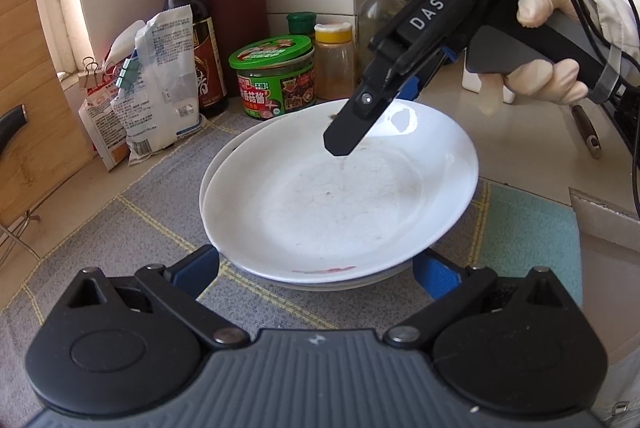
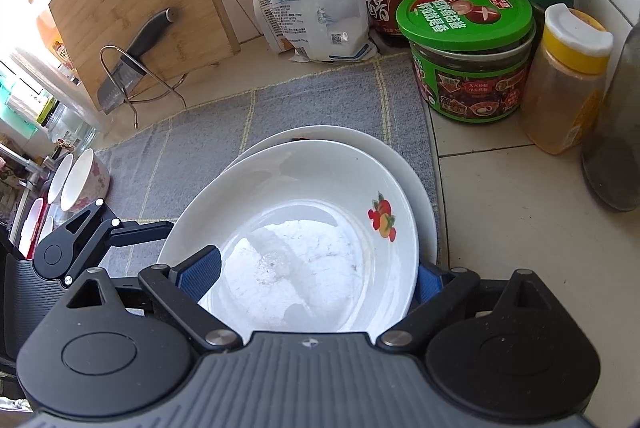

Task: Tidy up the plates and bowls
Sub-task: 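Lower the held plate onto the stacked plates with the right gripper, then open the right gripper and release the plate on the stack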

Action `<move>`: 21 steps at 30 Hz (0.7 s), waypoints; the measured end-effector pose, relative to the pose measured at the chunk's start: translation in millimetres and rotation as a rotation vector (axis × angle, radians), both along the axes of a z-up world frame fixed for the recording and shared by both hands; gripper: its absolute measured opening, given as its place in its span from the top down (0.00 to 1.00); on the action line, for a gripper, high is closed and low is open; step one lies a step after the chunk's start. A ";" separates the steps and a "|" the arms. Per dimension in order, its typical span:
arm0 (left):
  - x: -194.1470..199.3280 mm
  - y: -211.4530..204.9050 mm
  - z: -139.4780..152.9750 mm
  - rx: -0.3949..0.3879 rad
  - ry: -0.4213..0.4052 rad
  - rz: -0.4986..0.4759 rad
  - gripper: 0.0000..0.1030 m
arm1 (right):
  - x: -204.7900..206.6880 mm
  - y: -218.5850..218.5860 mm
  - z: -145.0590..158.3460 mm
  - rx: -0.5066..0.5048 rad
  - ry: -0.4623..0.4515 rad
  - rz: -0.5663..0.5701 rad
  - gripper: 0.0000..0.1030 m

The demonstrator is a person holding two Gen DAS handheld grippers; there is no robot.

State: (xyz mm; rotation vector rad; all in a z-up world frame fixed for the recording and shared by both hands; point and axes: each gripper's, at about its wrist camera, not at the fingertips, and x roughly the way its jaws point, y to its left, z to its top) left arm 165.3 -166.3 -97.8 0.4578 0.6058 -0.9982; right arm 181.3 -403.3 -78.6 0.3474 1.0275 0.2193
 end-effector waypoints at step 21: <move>1.9 -0.7 -2.1 -0.013 0.020 -0.002 0.01 | -4.8 7.4 7.5 -0.063 0.009 -0.023 0.04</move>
